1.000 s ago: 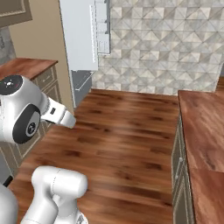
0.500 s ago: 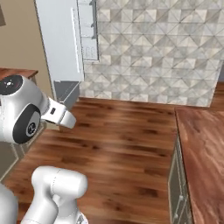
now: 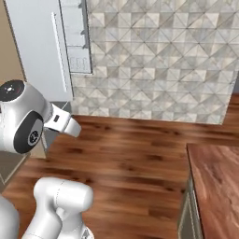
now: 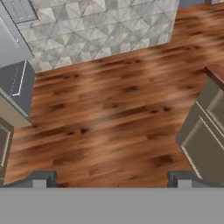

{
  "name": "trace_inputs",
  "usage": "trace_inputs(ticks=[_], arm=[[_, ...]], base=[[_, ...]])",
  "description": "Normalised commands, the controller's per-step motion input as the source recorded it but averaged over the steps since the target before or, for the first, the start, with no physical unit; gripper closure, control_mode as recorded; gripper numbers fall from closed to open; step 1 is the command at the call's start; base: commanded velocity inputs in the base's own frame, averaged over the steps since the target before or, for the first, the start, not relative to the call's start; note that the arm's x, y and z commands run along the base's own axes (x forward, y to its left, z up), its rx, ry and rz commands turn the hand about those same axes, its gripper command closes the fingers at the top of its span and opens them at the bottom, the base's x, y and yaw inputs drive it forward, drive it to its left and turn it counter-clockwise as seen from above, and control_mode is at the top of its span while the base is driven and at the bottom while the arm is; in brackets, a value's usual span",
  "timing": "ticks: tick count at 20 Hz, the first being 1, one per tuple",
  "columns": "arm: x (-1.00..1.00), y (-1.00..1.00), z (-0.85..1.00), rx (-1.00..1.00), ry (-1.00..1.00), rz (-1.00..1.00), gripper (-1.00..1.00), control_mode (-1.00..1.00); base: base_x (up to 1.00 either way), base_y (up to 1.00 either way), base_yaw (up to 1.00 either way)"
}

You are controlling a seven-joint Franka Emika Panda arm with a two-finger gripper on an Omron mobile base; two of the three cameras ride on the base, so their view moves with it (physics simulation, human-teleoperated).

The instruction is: Grab the garlic and lime from the fridge, place them in the blender, close the lid, and turn on the blender to create a marinade.

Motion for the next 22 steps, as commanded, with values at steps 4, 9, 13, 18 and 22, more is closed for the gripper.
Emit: trace_inputs(ticks=[4,9,13,18,22], arm=[[0.0,0.0,0.0,0.0,0.0,0.0,-1.0,1.0],[0.0,0.0,0.0,0.0,0.0,0.0,-1.0,1.0],[0.0,0.0,0.0,0.0,0.0,0.0,-1.0,1.0],[0.0,0.0,0.0,0.0,0.0,0.0,-1.0,1.0],[0.0,0.0,0.0,0.0,0.0,0.0,-1.0,1.0]], base=[[1.0,-0.34,-0.02],[1.0,-0.46,0.0],[1.0,-0.48,0.0],[1.0,-0.3,0.03],[1.0,-0.25,0.09]])
